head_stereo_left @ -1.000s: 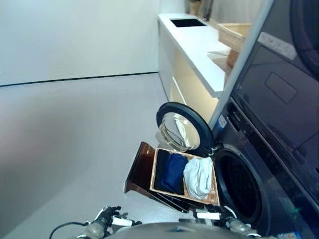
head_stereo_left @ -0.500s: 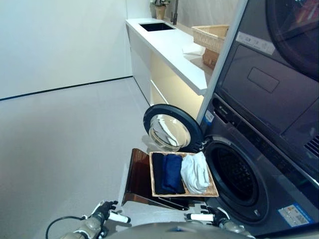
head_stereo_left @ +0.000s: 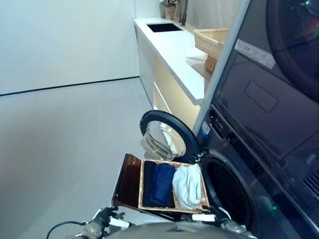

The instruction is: Pick up the clothes and place them into the washing machine

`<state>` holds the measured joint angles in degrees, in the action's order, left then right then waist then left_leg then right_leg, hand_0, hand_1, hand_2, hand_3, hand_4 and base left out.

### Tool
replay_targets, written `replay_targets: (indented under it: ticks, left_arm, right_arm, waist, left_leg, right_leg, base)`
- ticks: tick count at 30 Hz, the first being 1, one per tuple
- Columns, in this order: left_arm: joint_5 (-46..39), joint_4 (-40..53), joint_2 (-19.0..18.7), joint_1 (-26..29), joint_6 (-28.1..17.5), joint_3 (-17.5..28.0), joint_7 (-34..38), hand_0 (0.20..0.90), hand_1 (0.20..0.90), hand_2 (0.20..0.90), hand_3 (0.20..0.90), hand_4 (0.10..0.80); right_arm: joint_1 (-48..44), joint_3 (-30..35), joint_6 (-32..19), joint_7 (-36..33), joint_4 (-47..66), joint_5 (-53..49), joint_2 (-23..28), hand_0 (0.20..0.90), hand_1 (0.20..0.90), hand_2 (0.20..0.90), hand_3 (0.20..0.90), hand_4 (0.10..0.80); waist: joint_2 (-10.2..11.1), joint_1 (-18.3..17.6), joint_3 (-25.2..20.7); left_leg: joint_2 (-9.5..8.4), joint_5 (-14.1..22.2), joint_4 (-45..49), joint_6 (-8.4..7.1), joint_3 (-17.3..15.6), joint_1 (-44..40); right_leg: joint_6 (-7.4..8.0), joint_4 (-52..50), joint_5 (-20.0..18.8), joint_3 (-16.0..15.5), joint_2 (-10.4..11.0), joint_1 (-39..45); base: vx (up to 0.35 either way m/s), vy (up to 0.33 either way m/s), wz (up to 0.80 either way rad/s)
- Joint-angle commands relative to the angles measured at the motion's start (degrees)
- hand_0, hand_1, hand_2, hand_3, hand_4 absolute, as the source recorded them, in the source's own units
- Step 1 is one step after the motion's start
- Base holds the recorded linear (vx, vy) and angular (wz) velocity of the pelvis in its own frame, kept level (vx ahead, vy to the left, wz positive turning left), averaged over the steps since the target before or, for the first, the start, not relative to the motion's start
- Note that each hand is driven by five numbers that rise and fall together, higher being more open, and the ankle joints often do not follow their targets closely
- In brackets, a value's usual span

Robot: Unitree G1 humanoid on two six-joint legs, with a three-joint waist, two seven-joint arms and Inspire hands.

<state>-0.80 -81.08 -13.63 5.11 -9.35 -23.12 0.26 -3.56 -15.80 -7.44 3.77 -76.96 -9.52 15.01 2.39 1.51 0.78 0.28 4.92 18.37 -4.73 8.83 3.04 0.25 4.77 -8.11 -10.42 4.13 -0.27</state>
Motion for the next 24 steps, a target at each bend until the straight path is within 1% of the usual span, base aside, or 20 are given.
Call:
replay_targets:
  ticks: [1, 2, 3, 4, 5, 6, 7, 9, 11, 12, 13, 14, 15, 16, 17, 18, 19, 20, 24]
  left_arm:
    - [-1.46, 2.08, -1.64, 2.25, -2.30, 1.43, 0.76, 0.900, 0.900, 0.900, 0.900, 0.800]
    - [-1.43, 1.54, -1.53, 1.88, -2.35, 1.45, 0.85, 0.900, 0.900, 0.900, 0.900, 0.800]
    - [-1.32, 1.39, -1.43, 1.52, -2.32, 1.48, 0.91, 0.900, 0.900, 0.900, 0.900, 0.800]
    - [-1.25, 0.99, -1.25, 1.17, -2.37, 1.43, 0.95, 0.900, 0.900, 0.900, 0.900, 0.800]
    - [-1.07, 0.78, -1.02, 0.67, -2.54, 1.24, 0.95, 0.900, 0.900, 0.900, 0.900, 0.800]
    - [-0.98, 0.43, -0.92, 0.25, -2.54, 1.03, 1.23, 0.900, 0.900, 0.900, 0.900, 0.800]
    - [-0.90, 0.45, -0.85, 0.09, -2.56, 0.96, 1.34, 0.900, 0.900, 0.900, 0.900, 0.800]
    - [-0.71, 0.28, -0.73, -0.10, -2.57, 0.82, 1.31, 0.900, 0.900, 0.900, 0.900, 0.800]
    - [-0.12, 0.35, -0.92, -0.17, -2.75, 0.37, 1.08, 0.900, 0.900, 0.900, 0.900, 0.800]
    - [0.40, 0.55, -1.08, -0.12, -2.83, 0.11, 0.84, 0.900, 0.900, 0.900, 0.900, 0.800]
    - [0.58, 0.66, -1.35, -0.23, -2.81, 0.23, 0.72, 0.900, 0.900, 0.900, 0.900, 0.800]
    - [0.73, 0.71, -1.75, -0.31, -2.82, 0.40, 0.71, 0.900, 0.900, 0.900, 0.900, 0.800]
    - [0.78, 0.79, -2.17, -0.40, -2.77, 0.63, 0.80, 0.900, 0.900, 0.900, 0.900, 0.800]
    - [0.87, 0.90, -2.51, -0.34, -2.71, 0.67, 0.91, 0.900, 0.900, 0.900, 0.900, 0.800]
    - [0.75, 1.27, -3.35, 0.19, -2.69, 0.50, 1.34, 0.900, 0.900, 0.900, 0.900, 0.800]
    - [0.75, 1.27, -3.35, 0.21, -2.69, 0.50, 1.34, 0.900, 0.900, 0.900, 0.900, 0.800]
    - [0.97, 1.32, -3.59, 0.31, -2.67, 0.57, 1.50, 0.900, 0.900, 0.900, 0.900, 0.800]
    - [0.92, 1.43, -3.94, 0.77, -2.74, 0.66, 1.71, 0.900, 0.900, 0.900, 0.900, 0.800]
    - [0.45, 1.89, -3.89, 1.20, -2.88, 0.71, 1.72, 0.900, 0.900, 0.900, 0.900, 0.800]
  right_arm:
    - [-1.44, -2.01, -1.40, -0.84, 0.55, -1.11, 2.70, 0.900, 0.900, 0.900, 0.900, 0.800]
    - [-1.99, -1.98, -1.45, -1.26, 0.58, -1.29, 2.99, 0.900, 0.900, 0.900, 0.900, 0.800]
    - [-2.08, -2.01, -1.44, -1.26, 0.63, -1.50, 3.17, 0.900, 0.900, 0.900, 0.900, 0.800]
    - [-2.28, -2.04, -1.58, -1.36, 0.61, -1.66, 3.36, 0.900, 0.900, 0.900, 0.900, 0.800]
    - [-2.58, -2.01, -1.76, -1.68, 0.74, -1.76, 3.70, 0.900, 0.900, 0.900, 0.900, 0.800]
    - [-2.92, -2.01, -1.82, -1.80, 0.97, -2.13, 3.97, 0.900, 0.900, 0.900, 0.900, 0.800]
    - [-3.19, -2.00, -1.76, -1.71, 0.92, -2.25, 4.08, 0.900, 0.900, 0.900, 0.900, 0.800]
    - [-3.21, -1.96, -1.71, -1.66, 0.78, -2.14, 4.07, 0.900, 0.900, 0.900, 0.900, 0.800]
    - [-3.18, -1.45, -1.63, -1.51, 0.22, -2.31, 3.76, 0.900, 0.900, 0.900, 0.900, 0.800]
    - [-3.41, -0.95, -1.47, -1.57, -0.03, -2.39, 3.82, 0.900, 0.900, 0.900, 0.900, 0.800]
    - [-3.47, -0.55, -1.40, -1.45, -0.29, -2.55, 3.87, 0.900, 0.900, 0.900, 0.900, 0.800]
    - [-3.64, -0.19, -1.35, -1.44, -0.37, -2.57, 3.79, 0.900, 0.900, 0.900, 0.900, 0.800]
    - [-4.13, -0.13, -1.19, -1.33, -0.30, -2.48, 3.65, 0.900, 0.900, 0.900, 0.900, 0.800]
    - [-4.63, -0.41, -1.20, -1.43, -0.08, -2.37, 3.50, 0.900, 0.900, 0.900, 0.900, 0.800]
    - [-6.43, -0.88, -1.02, -1.83, 1.10, -2.38, 3.36, 0.900, 0.900, 0.900, 0.900, 0.800]
    - [-6.45, -0.87, -1.02, -1.83, 1.10, -2.38, 3.36, 0.900, 0.900, 0.900, 0.900, 0.800]
    - [-6.81, -1.06, -0.91, -1.77, 1.28, -2.37, 3.30, 0.900, 0.900, 0.900, 0.900, 0.800]
    - [-6.50, -1.08, -1.03, -1.75, 1.43, -2.98, 3.24, 0.900, 0.900, 0.900, 0.900, 0.800]
    - [-7.13, -0.70, -1.23, -2.17, 1.68, -4.52, 3.07, 0.900, 0.900, 0.900, 0.900, 0.800]
  waist:
    - [1.48, -0.12, 2.42]
    - [1.52, 0.02, 2.22]
    - [1.53, 0.39, 2.17]
    - [1.03, 0.54, 1.81]
    - [0.18, 0.98, 1.62]
    - [-0.93, 1.85, 1.54]
    - [-1.40, 2.13, 1.18]
    - [-1.71, 2.36, 0.75]
    - [-1.88, 2.35, -0.36]
    - [-1.79, 2.65, -0.50]
    - [-1.69, 2.91, -0.64]
    - [-1.60, 3.24, -0.75]
    - [-1.51, 3.69, -0.66]
    - [-1.47, 4.20, -0.49]
    - [-1.63, 5.64, 0.38]
    - [-1.64, 5.64, 0.37]
    - [-1.37, 6.22, 0.47]
    - [-0.86, 6.11, 0.32]
    - [-0.28, 6.36, 0.28]
  left_leg:
    - [0.64, -4.54, 3.49, -0.03, -0.37, 4.51]
    - [1.48, -4.01, -1.11, 0.13, -1.26, 6.05]
    - [2.08, -3.17, -4.20, 0.26, -2.07, 5.73]
    - [3.14, -4.11, -8.58, 0.14, -2.41, 6.58]
    - [4.36, -6.90, -13.52, -0.08, -2.53, 8.07]
    - [4.89, -9.56, -19.02, -0.44, -2.10, 8.29]
    - [4.81, -9.99, -20.45, -0.49, -1.85, 7.57]
    - [4.74, -9.70, -20.90, -0.36, -1.90, 6.88]
    - [3.89, -8.66, -19.71, -0.04, -2.96, 6.24]
    - [2.79, -7.50, -17.84, 0.48, -2.92, 6.60]
    - [2.05, -6.46, -16.79, 1.01, -3.58, 6.56]
    - [1.48, -5.53, -16.29, 1.71, -4.75, 6.24]
    - [1.36, -4.86, -15.95, 2.20, -6.07, 5.91]
    - [1.37, -4.49, -15.77, 2.46, -7.25, 5.68]
    - [1.82, -4.04, -15.20, 2.22, -9.24, 5.60]
    - [1.83, -4.02, -15.17, 2.22, -9.23, 5.65]
    - [1.67, -3.55, -14.82, 2.04, -9.79, 5.60]
    - [1.40, -3.18, -14.37, 1.98, -9.33, 5.77]
    - [1.39, -3.30, -14.63, 1.73, -8.62, 6.18]
  right_leg:
    - [0.83, -5.28, 8.53, 2.71, 0.71, -1.61]
    - [1.42, -4.80, 9.10, 2.31, 1.06, -1.29]
    - [1.86, -4.41, 9.40, 2.53, 1.20, -0.73]
    - [2.28, -3.97, 9.82, 2.73, 1.03, -0.50]
    - [2.75, -3.49, 10.38, 3.20, 0.69, 0.06]
    - [3.04, -3.24, 11.51, 4.11, 0.21, 1.23]
    - [3.50, -3.02, 11.82, 4.43, 0.39, 1.77]
    - [3.70, -3.04, 12.00, 4.79, 0.54, 2.09]
    - [4.67, -2.78, 11.75, 4.71, 2.26, 2.93]
    - [5.21, -2.82, 11.71, 5.16, 3.23, 3.30]
    - [5.73, -3.11, 11.66, 5.37, 4.21, 3.49]
    - [6.42, -4.16, 11.36, 5.43, 5.37, 3.14]
    - [6.94, -5.85, 10.83, 5.24, 6.30, 2.24]
    - [7.32, -6.89, 10.11, 4.75, 6.90, 1.37]
    - [7.78, -7.50, 7.81, -0.71, 8.72, -1.38]
    - [7.78, -7.50, 7.80, -0.72, 8.70, -1.40]
    - [8.01, -5.78, 6.73, -3.12, 9.36, -1.02]
    - [7.87, -3.39, 6.39, -1.89, 9.11, -0.02]
    - [7.85, -1.04, 6.09, -2.68, 8.98, 0.88]
  base:
    - [0.098, 0.012, 0.06]
    - [0.125, 0.032, 0.07]
    - [0.181, 0.068, 0.10]
    - [0.204, 0.099, 0.09]
    - [0.259, 0.153, 0.06]
    - [0.263, 0.170, 0.00]
    - [0.179, 0.117, -0.02]
    - [0.106, 0.082, -0.09]
    - [0.183, 0.160, -0.43]
    - [0.191, 0.187, -0.84]
    - [0.186, 0.194, -0.81]
    - [0.150, 0.164, -0.77]
    - [0.100, 0.135, -0.70]
    - [0.008, 0.114, -0.75]
    - [-0.019, 0.079, -0.82]
    - [-0.027, 0.053, -0.93]
    - [0.069, 0.010, -0.81]
    - [0.070, 0.010, -0.53]
    - [0.062, -0.005, 0.13]
